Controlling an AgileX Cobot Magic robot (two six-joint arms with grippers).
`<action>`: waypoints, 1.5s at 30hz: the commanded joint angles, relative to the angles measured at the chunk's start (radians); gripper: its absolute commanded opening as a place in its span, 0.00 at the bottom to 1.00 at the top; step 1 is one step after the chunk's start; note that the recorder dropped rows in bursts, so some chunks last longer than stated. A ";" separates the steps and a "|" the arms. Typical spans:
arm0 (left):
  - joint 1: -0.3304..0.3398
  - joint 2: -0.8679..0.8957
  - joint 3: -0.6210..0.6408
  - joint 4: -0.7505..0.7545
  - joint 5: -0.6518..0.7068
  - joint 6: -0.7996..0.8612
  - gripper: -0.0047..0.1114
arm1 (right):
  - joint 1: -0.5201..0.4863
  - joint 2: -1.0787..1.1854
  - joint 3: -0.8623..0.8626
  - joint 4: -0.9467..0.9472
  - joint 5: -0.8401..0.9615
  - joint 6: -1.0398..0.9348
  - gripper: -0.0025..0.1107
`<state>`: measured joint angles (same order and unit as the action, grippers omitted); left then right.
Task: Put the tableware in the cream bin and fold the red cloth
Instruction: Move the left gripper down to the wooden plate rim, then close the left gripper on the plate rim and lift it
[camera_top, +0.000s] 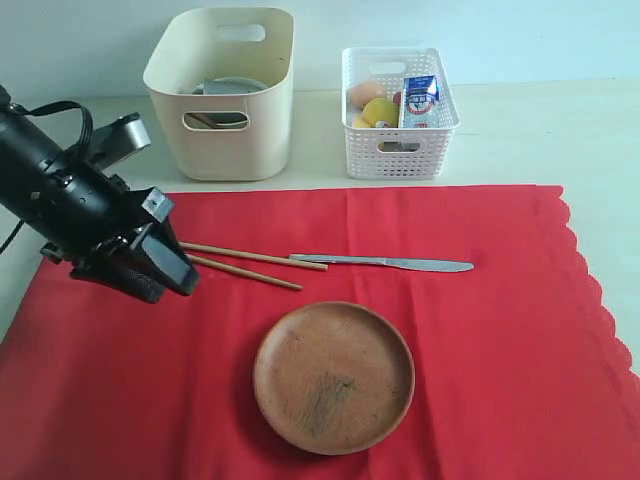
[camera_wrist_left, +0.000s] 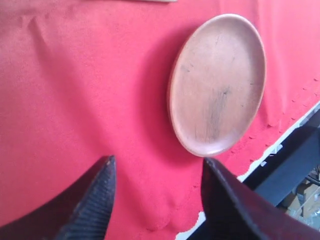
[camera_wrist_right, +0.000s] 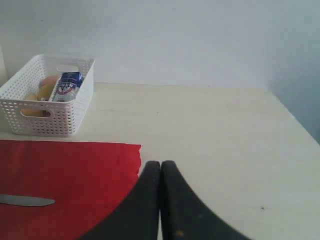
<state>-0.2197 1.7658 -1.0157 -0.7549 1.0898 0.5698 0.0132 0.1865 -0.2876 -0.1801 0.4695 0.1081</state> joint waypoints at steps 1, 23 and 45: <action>-0.055 -0.009 0.011 -0.025 -0.037 0.043 0.49 | -0.005 0.007 0.004 0.000 -0.027 -0.010 0.02; -0.168 0.154 0.011 -0.216 -0.126 0.085 0.64 | -0.005 0.007 0.004 0.012 -0.045 -0.010 0.02; -0.241 0.238 0.011 -0.273 -0.099 0.175 0.64 | -0.005 0.007 0.004 0.016 -0.050 -0.010 0.02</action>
<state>-0.4482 2.0001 -1.0071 -1.0099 0.9817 0.7283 0.0132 0.1865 -0.2876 -0.1668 0.4368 0.1041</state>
